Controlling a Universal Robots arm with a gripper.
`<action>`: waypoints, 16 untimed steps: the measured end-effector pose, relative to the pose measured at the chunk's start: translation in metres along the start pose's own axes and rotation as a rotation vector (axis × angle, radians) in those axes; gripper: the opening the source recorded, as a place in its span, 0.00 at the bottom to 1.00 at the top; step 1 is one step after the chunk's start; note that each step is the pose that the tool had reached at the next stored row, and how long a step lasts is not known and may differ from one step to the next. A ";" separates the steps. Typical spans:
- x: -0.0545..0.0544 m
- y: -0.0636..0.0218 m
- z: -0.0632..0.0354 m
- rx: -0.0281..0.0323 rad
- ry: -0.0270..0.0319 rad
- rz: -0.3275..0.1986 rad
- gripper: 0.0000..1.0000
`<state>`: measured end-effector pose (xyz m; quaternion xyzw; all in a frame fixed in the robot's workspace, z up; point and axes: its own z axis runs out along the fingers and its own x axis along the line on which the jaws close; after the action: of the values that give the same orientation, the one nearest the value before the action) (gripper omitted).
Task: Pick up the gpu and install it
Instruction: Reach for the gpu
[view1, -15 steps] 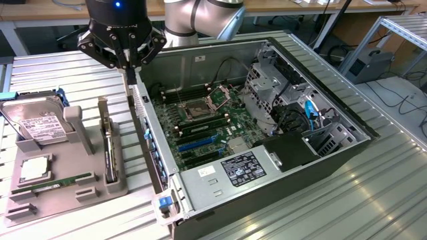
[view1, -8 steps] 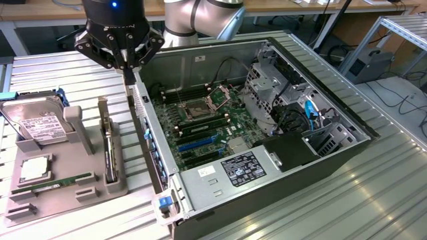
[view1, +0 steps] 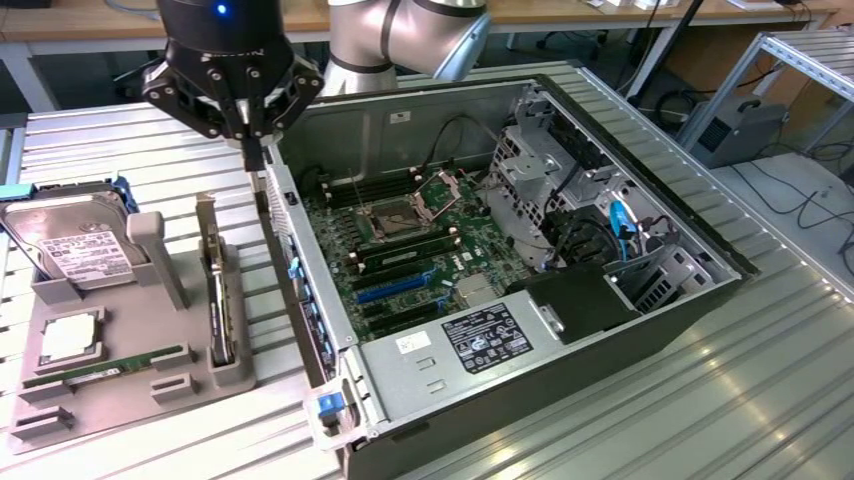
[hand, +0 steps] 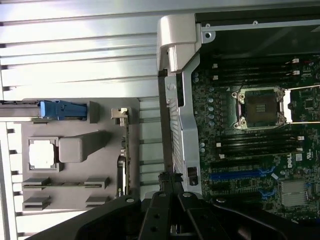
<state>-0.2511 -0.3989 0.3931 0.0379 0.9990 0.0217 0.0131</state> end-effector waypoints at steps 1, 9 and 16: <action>0.001 0.0000 0.0000 -0.0001 -0.0001 0.000 0.11; 0.005 -0.0004 -0.0001 0.0000 0.0000 0.000 0.11; 0.010 -0.0007 -0.0003 0.0000 0.0000 0.000 0.11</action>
<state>-0.2607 -0.3989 0.3931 0.0379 0.9990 0.0217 0.0132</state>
